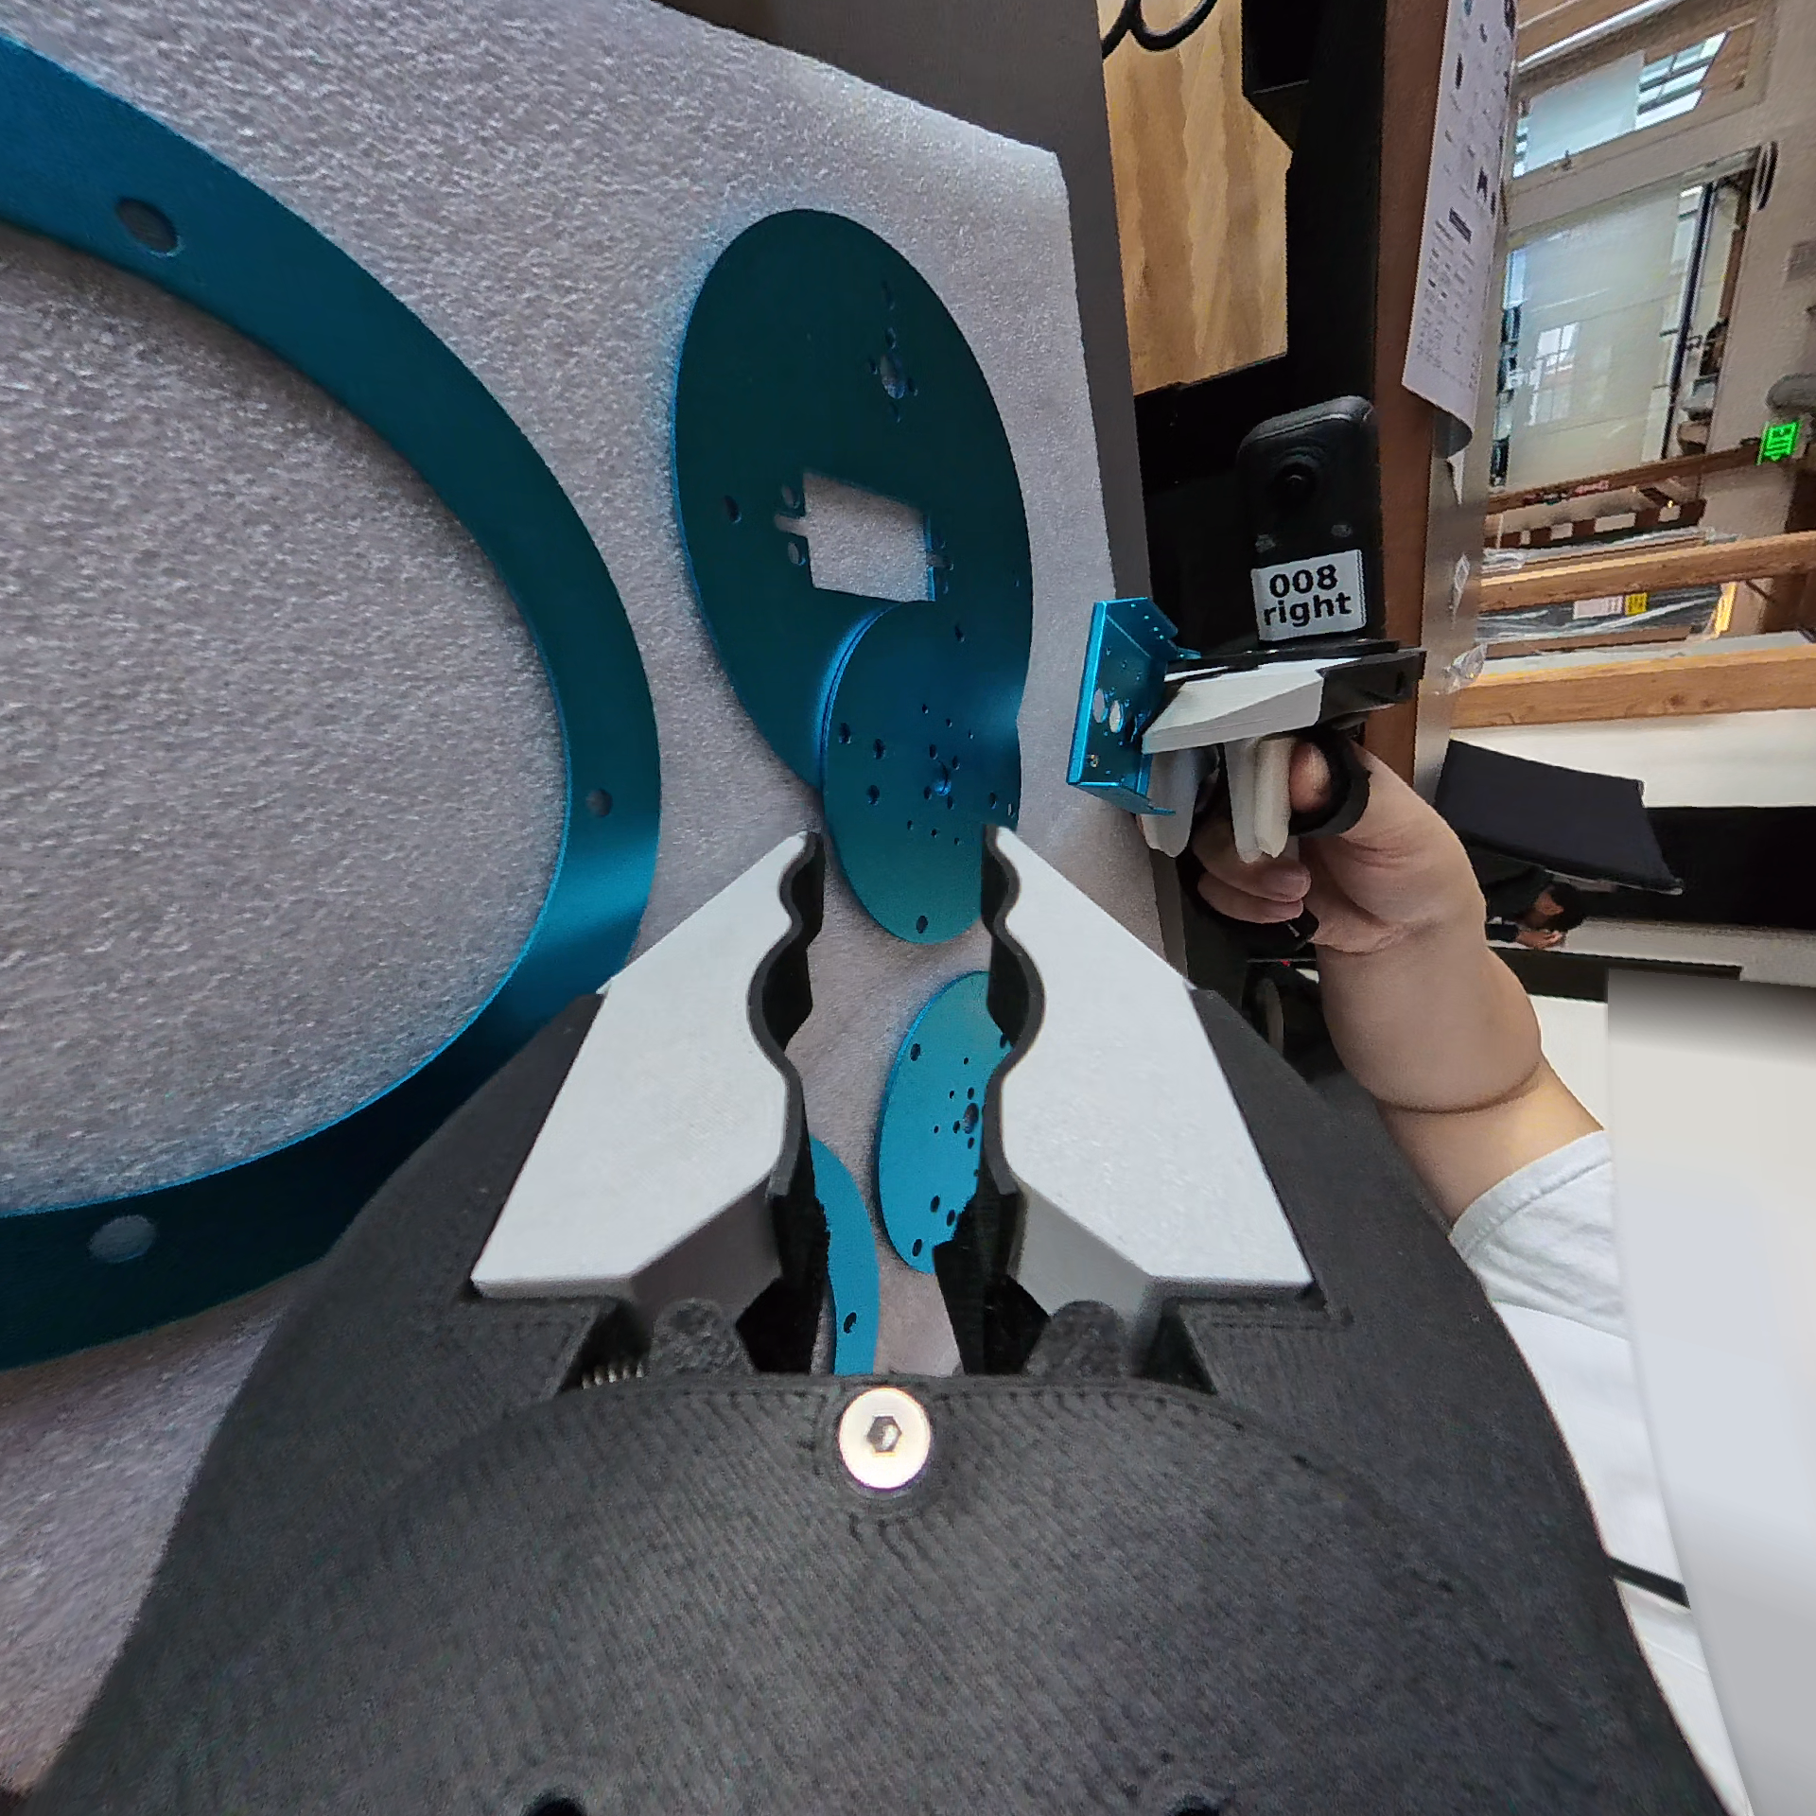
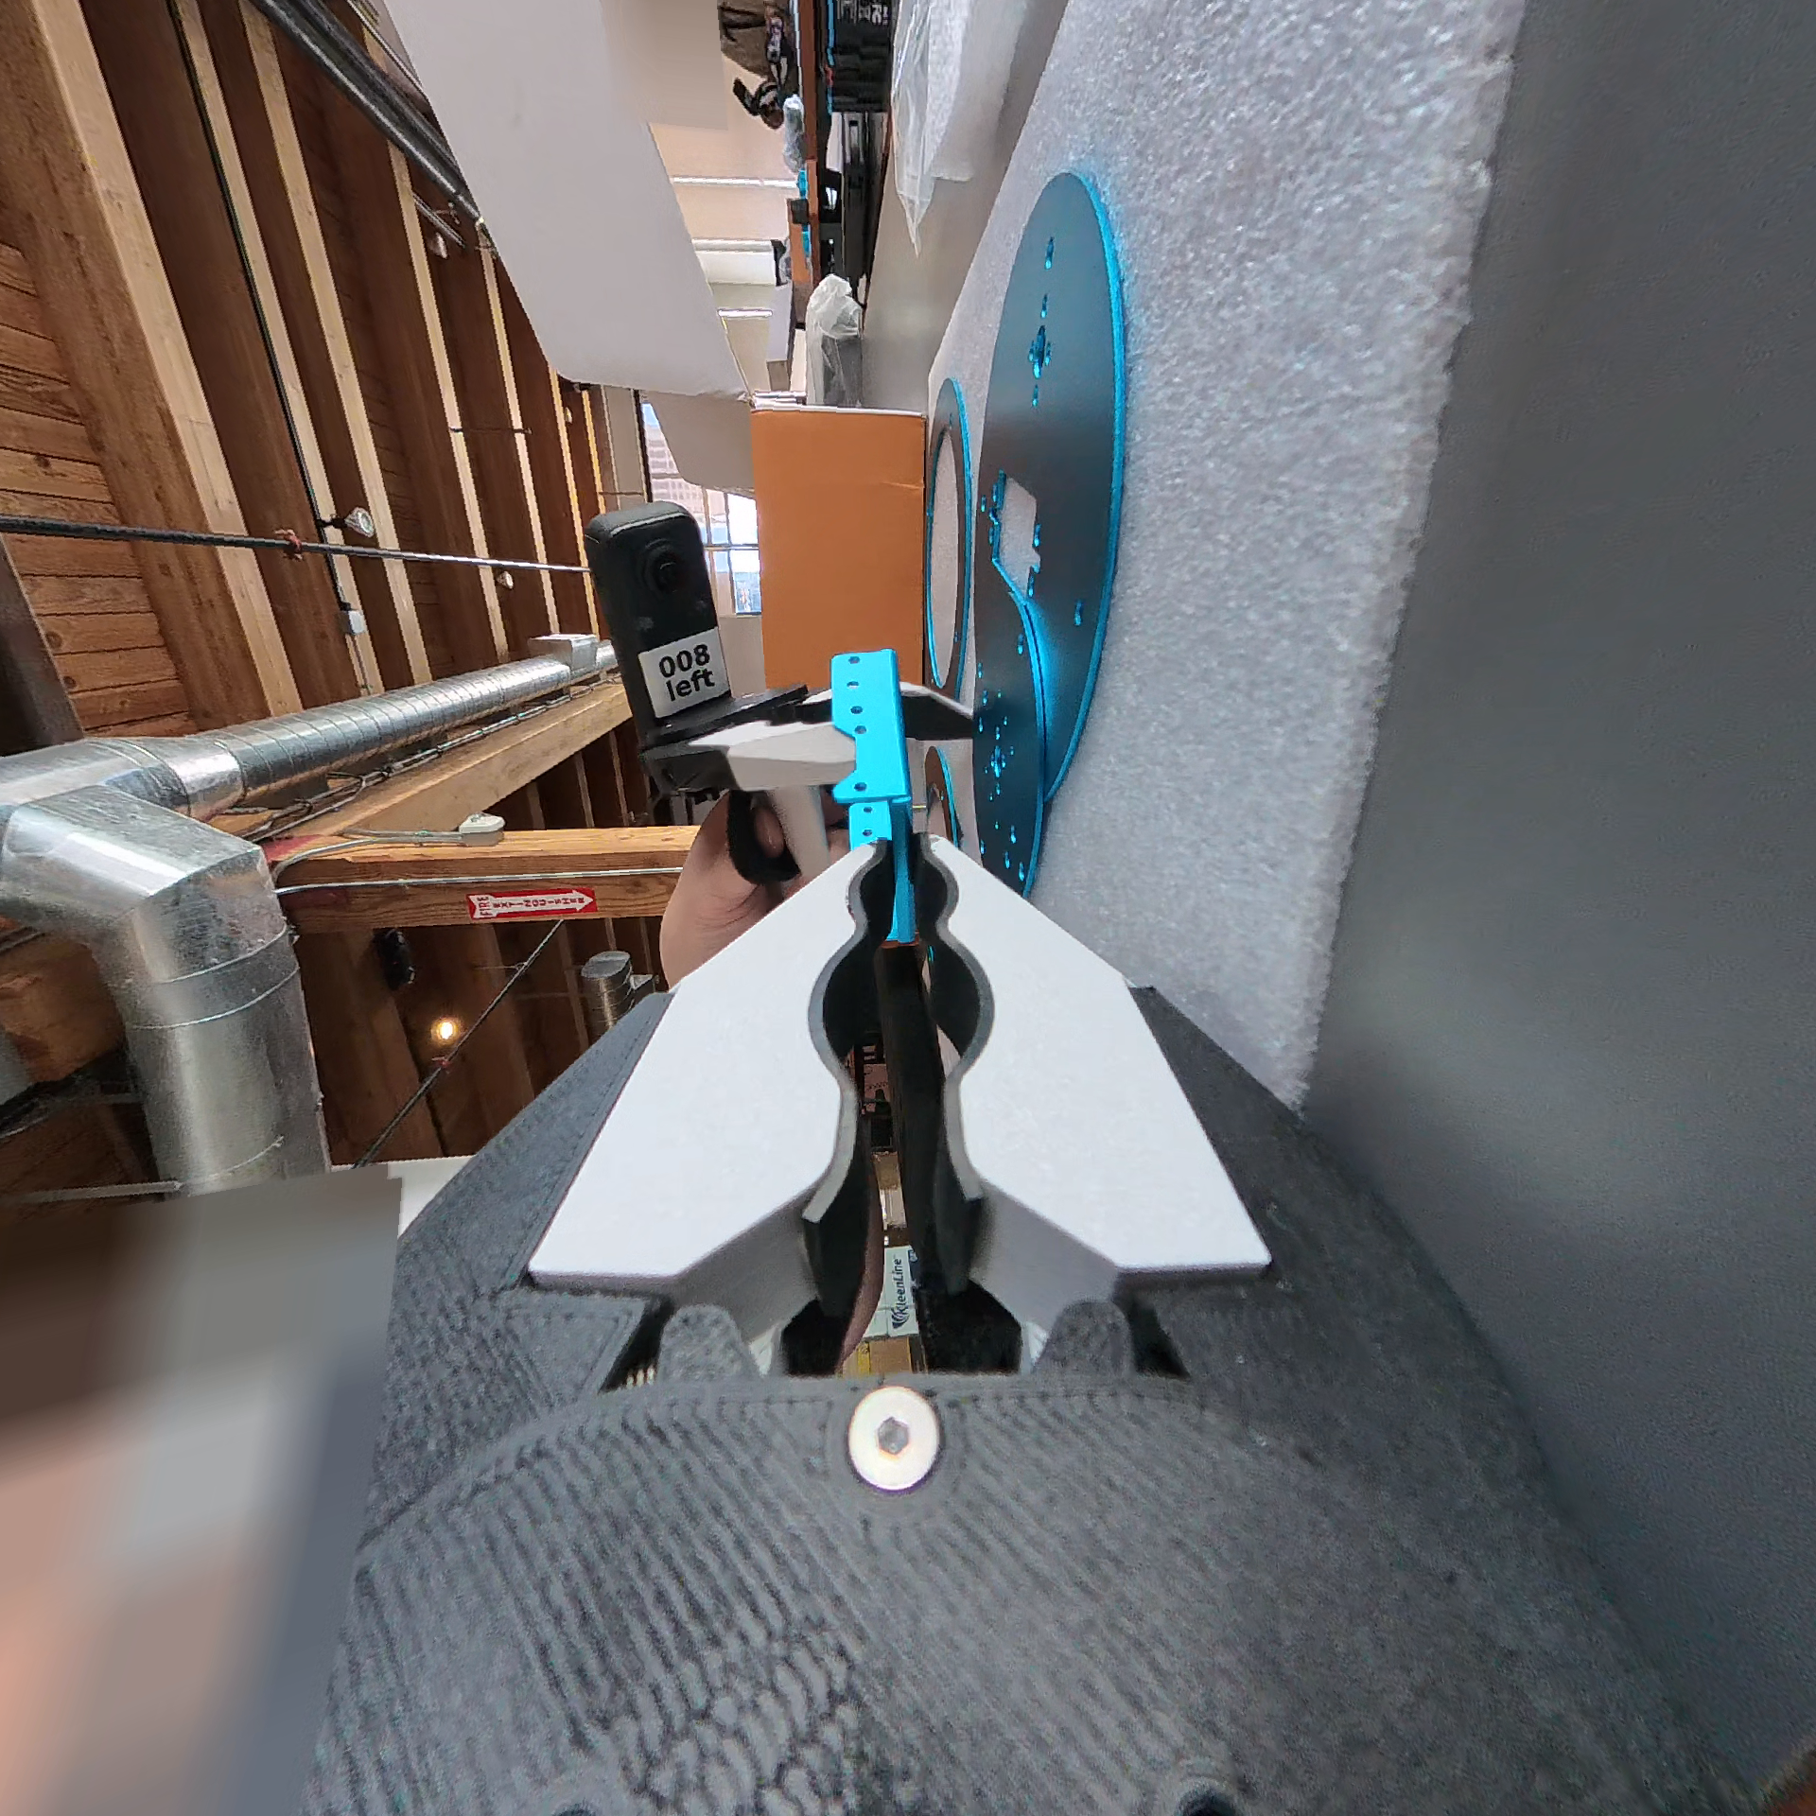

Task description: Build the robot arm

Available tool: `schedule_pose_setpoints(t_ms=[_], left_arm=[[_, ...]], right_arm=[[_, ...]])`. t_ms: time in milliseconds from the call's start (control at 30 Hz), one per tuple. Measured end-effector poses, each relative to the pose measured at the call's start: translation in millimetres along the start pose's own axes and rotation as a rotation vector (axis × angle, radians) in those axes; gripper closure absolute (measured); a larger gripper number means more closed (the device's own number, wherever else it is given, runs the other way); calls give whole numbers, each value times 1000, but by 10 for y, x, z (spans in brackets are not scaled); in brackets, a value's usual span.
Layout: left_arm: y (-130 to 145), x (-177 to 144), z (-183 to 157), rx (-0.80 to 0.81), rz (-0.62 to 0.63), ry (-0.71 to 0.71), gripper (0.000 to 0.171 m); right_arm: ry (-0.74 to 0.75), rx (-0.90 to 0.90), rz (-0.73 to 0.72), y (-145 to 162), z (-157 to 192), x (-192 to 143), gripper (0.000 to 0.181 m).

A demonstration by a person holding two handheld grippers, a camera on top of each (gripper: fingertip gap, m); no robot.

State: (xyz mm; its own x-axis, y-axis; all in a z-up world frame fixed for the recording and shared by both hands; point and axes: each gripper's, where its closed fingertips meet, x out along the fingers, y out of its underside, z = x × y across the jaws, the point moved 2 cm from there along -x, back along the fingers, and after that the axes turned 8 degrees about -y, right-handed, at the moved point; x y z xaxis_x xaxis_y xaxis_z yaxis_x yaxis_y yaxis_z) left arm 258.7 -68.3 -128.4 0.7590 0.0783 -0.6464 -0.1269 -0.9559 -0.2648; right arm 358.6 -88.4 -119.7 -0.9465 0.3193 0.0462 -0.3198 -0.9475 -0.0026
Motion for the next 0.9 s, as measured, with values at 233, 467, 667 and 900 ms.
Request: schedule_pose_setpoints(t_ms=[233, 467, 667, 900], left_arm=[[0, 43, 20, -21, 15, 34, 154], [59, 124, -26, -32, 32, 84, 164], [64, 147, 8, 5, 27, 42, 171], [69, 147, 11, 9, 27, 38, 171]], right_arm=[[-1, -10, -4, -8, -1, 1, 180], [-15, -12, -11, -14, 10, -5, 180], [-66, 12, -78, -84, 57, -30, 180], [-96, 5, -129, -154, 129, -74, 180]])
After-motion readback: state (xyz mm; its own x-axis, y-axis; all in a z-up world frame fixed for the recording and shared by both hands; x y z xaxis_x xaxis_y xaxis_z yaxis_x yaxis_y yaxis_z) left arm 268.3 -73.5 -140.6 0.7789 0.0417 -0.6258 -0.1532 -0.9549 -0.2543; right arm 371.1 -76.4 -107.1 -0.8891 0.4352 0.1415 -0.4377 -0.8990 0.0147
